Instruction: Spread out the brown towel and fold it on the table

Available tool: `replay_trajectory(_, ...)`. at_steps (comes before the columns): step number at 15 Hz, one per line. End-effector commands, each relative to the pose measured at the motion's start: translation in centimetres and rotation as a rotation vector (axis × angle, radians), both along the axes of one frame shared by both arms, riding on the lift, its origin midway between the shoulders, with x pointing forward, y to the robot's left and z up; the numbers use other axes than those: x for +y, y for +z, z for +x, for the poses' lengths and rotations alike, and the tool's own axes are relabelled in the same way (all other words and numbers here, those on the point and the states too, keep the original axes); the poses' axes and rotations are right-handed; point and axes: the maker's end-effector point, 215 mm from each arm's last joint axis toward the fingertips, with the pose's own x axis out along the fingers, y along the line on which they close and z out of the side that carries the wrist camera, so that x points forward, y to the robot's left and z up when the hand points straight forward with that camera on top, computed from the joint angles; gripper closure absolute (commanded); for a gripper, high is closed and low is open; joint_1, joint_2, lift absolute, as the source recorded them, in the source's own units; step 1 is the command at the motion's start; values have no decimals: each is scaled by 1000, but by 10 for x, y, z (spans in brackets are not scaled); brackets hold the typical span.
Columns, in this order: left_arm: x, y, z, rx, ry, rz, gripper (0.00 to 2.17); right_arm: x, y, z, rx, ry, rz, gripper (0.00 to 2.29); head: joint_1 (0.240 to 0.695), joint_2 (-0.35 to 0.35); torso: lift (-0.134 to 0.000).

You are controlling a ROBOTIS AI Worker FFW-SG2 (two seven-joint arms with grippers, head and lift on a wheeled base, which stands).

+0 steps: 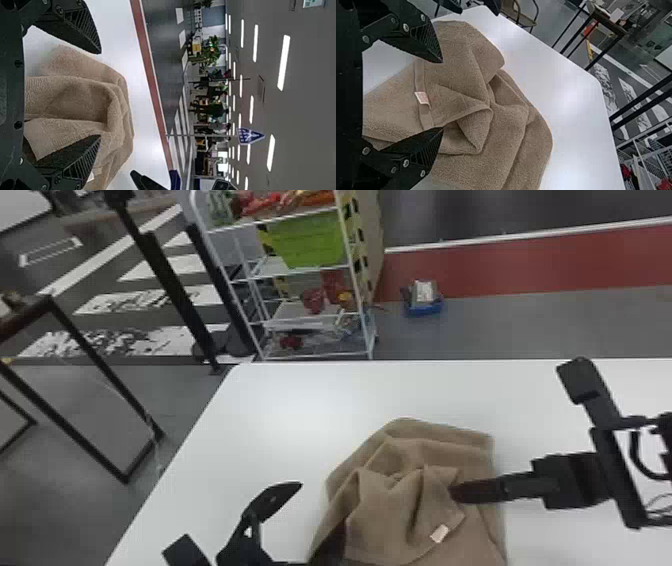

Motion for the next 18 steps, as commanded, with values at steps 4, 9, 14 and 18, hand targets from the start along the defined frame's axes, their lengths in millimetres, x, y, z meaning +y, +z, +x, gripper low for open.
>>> replay_trajectory(4, 0, -1, 0, 2, 2, -1, 144, 0, -21, 5, 23, 10, -85, 336, 695, 350, -124)
replay_trajectory(9, 0, -1, 0, 2, 1, -1, 144, 19, -41, -6, 39, 61, -133, 407, 695, 350, -124)
replay_trajectory(14, 1, -3, 0, 4, 2, -3, 144, 27, -46, 3, 1, 71, -151, 407, 695, 350, -124)
replay_trajectory(18, 1, -4, 1, 5, 2, -5, 144, 34, -53, 12, -31, 91, -176, 471, 695, 350, -124)
